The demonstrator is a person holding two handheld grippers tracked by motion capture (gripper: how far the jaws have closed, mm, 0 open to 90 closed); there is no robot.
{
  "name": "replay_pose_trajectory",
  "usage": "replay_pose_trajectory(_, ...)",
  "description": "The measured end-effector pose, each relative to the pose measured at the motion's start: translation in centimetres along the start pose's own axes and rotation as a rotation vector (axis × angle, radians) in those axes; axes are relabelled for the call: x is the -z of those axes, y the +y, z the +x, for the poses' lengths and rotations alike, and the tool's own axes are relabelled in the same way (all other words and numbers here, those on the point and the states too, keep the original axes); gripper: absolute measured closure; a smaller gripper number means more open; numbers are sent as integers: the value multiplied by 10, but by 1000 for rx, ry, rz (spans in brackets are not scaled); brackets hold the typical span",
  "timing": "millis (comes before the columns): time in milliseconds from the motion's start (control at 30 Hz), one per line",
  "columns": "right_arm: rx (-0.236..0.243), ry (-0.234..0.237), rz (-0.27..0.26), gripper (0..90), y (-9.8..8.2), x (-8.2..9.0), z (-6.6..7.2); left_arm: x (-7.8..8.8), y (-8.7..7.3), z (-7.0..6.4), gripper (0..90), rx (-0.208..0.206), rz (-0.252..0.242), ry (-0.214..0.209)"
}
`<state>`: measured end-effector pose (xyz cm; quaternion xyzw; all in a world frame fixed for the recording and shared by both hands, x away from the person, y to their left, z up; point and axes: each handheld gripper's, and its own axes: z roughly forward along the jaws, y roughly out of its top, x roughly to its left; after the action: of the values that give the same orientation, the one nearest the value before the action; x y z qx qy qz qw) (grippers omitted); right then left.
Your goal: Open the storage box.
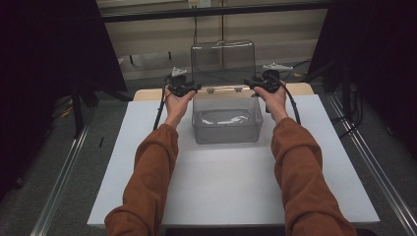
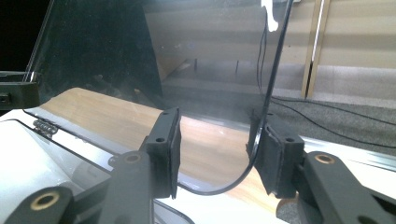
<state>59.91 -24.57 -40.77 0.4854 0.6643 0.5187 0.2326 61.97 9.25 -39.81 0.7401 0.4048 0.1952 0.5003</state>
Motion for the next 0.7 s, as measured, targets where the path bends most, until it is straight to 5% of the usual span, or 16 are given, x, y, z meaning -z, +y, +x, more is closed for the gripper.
replay_pose_trajectory(400,-24,-15,48,465,1,-5,3,-3,0,1,559,1,23,15)
replay_pose_trajectory(533,-75,10,60,440,-1,-7,1,-3,-1,3,567,-31,40,33)
replay_pose_trajectory(700,-147,-10,79,426,-7,-11,-4,-5,-2,1,575,-18,43,35)
